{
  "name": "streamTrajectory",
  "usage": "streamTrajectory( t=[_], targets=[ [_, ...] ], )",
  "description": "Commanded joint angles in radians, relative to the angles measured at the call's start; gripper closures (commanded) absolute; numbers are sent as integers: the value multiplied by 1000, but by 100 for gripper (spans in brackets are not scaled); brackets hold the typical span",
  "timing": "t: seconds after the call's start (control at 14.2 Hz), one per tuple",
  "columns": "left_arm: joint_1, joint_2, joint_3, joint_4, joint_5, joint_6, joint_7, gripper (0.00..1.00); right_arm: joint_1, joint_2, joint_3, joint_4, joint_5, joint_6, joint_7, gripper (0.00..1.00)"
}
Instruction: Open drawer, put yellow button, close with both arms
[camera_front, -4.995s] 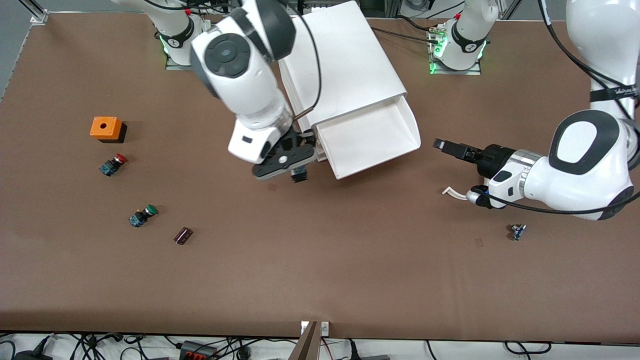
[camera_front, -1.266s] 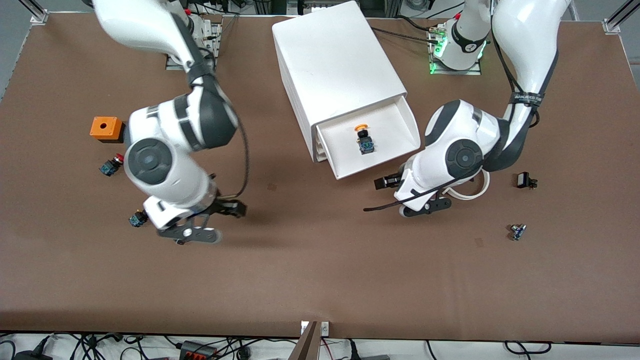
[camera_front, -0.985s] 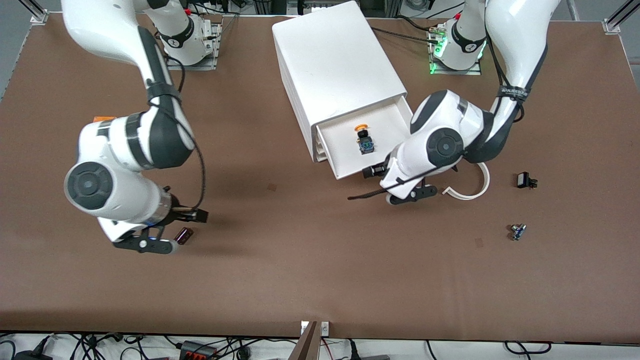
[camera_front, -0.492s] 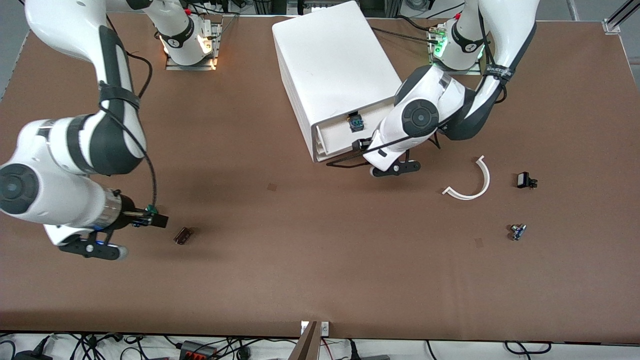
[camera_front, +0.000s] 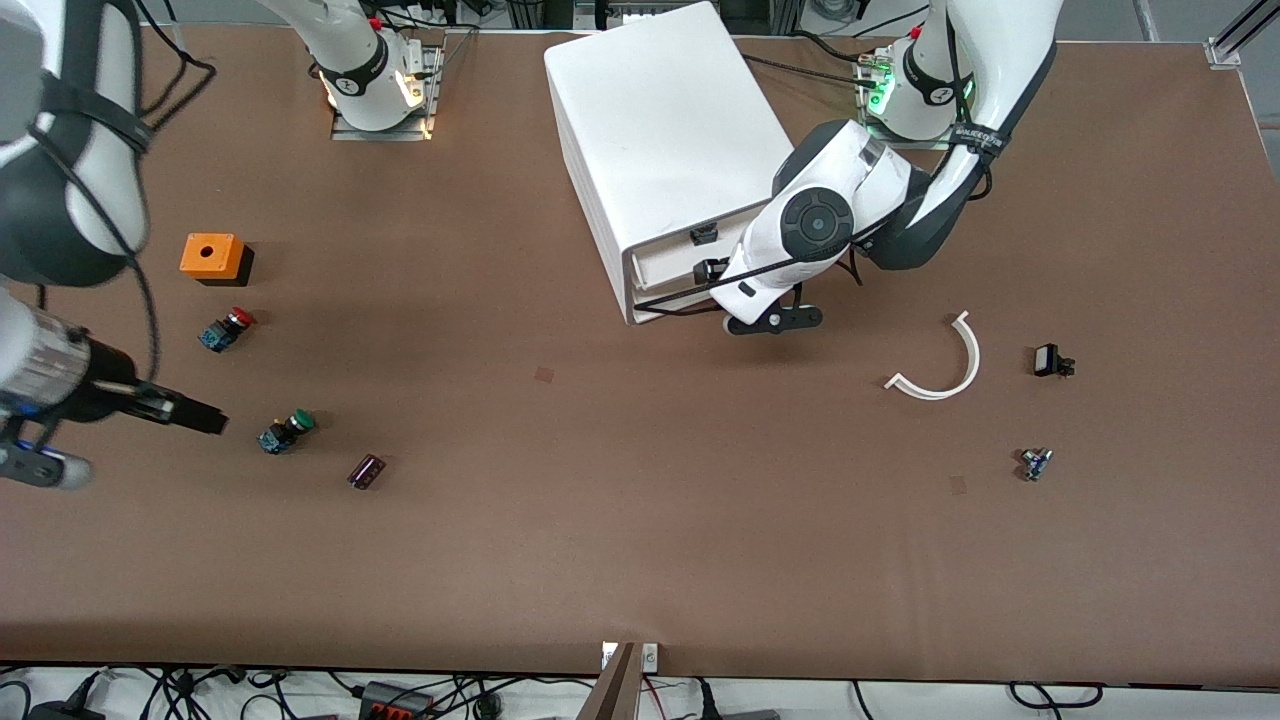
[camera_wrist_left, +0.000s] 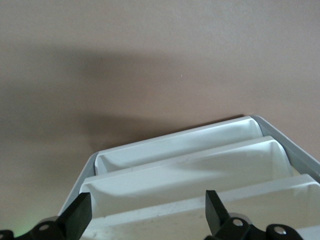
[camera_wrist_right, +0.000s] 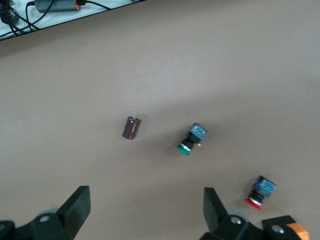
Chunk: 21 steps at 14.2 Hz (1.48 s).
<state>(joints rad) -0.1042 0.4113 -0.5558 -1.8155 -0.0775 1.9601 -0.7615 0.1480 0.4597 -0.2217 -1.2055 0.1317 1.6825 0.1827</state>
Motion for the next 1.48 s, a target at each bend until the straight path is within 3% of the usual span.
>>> streamTrajectory(
  t=[0.0, 0.14, 0.42, 0.63, 0.84, 1.06, 1.27, 1.41],
  targets=[
    [29, -34, -42, -36, -27, -20, 18, 0, -89, -143, 74, -158, -6, 32, -77, 0],
    [28, -35, -49, -36, -27, -38, 8, 0, -158, -194, 140, -187, -65, 31, -103, 0],
    [26, -35, -62, -36, -27, -46, 4, 0, -194, -260, 160, -246, -95, 23, -178, 0],
    [38, -35, -59, -21, -24, -58, 22, 0, -245, -282, 232, -265, -127, 19, -189, 0],
    [102, -34, -50, 50, 18, -85, 100, 0, -240, -291, 234, -273, -142, -6, -189, 0],
    [187, -29, -50, 155, 134, -151, 143, 0, -231, -291, 228, -269, -142, -9, -190, 0],
    [245, -29, -50, 229, 205, -199, 200, 0, -182, -291, 170, -270, -145, -9, -192, 0],
    [325, -40, -55, 261, 208, -234, 243, 0, -182, -296, 170, -272, -147, -10, -201, 0]
  ],
)
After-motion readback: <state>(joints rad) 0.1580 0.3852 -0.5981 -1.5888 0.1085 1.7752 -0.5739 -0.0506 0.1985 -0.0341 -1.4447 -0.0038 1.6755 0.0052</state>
